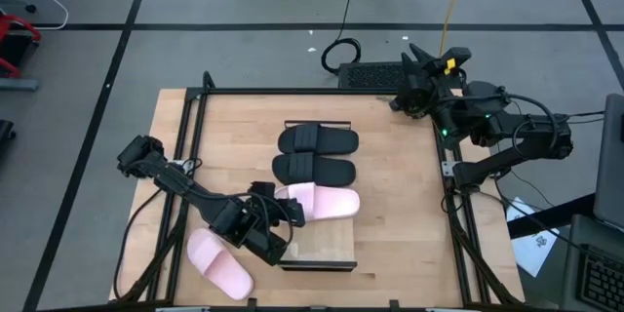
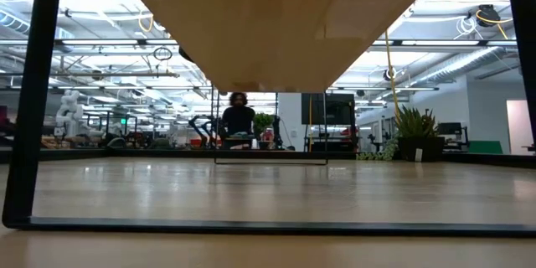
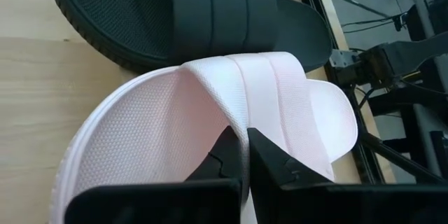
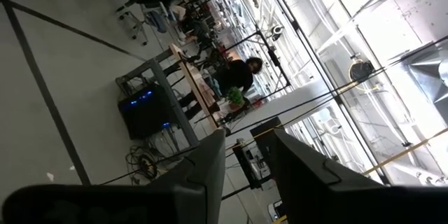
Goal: Pick and place slides into the shelf
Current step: Put the right pink slide on the shelf
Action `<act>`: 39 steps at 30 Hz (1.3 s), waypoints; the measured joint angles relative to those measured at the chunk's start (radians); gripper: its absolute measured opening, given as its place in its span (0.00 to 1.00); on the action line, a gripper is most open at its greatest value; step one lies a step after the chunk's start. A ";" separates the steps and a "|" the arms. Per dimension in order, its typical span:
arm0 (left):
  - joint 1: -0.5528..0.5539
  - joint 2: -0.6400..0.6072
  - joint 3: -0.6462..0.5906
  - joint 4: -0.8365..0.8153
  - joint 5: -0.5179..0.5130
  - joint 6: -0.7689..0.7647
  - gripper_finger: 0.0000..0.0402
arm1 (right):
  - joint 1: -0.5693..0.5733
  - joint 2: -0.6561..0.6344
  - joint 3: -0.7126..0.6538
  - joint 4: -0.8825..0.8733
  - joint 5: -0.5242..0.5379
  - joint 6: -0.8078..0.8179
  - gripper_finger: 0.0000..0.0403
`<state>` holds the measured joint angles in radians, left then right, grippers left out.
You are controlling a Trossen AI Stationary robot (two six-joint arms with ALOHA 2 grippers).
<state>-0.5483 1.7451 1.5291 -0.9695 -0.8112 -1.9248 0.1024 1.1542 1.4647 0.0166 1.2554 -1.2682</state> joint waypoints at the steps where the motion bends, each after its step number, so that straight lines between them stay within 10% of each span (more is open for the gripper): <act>1: 0.001 0.000 0.000 0.000 0.000 0.005 0.00 | 0.000 0.000 0.000 -0.002 0.000 0.000 0.27; 39: 0.016 0.002 -0.001 0.001 0.044 0.082 0.33 | 0.000 0.000 0.000 -0.010 0.000 0.000 0.27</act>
<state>-0.5323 1.7473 1.5284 -0.9689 -0.7670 -1.8427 0.1028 1.1542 1.4647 0.0067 1.2552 -1.2678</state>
